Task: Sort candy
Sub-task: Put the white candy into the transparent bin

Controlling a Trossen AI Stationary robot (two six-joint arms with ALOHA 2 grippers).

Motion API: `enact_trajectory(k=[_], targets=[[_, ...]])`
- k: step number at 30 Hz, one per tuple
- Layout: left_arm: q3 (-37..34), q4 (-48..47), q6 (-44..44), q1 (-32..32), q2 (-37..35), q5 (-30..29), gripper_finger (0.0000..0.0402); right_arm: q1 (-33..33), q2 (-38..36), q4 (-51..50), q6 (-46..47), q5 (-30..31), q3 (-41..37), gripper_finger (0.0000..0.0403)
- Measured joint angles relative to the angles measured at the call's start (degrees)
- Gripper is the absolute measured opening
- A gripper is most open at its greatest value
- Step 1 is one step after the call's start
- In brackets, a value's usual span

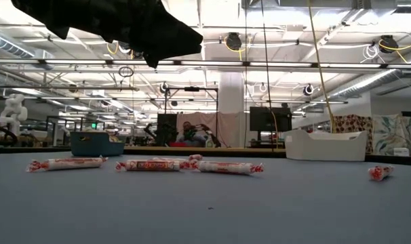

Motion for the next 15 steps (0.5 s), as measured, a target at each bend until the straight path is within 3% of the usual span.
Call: enact_trajectory(k=[4,15], targets=[[0.0,0.0,1.1,0.0,0.0,0.0,0.0141,0.0,0.0,0.0,-3.9,0.0,0.0,0.0044],[0.0,0.0,1.5,0.0,0.0,0.0,0.0141,0.0,0.0,0.0,-1.1,-0.1,0.0,0.0048]])
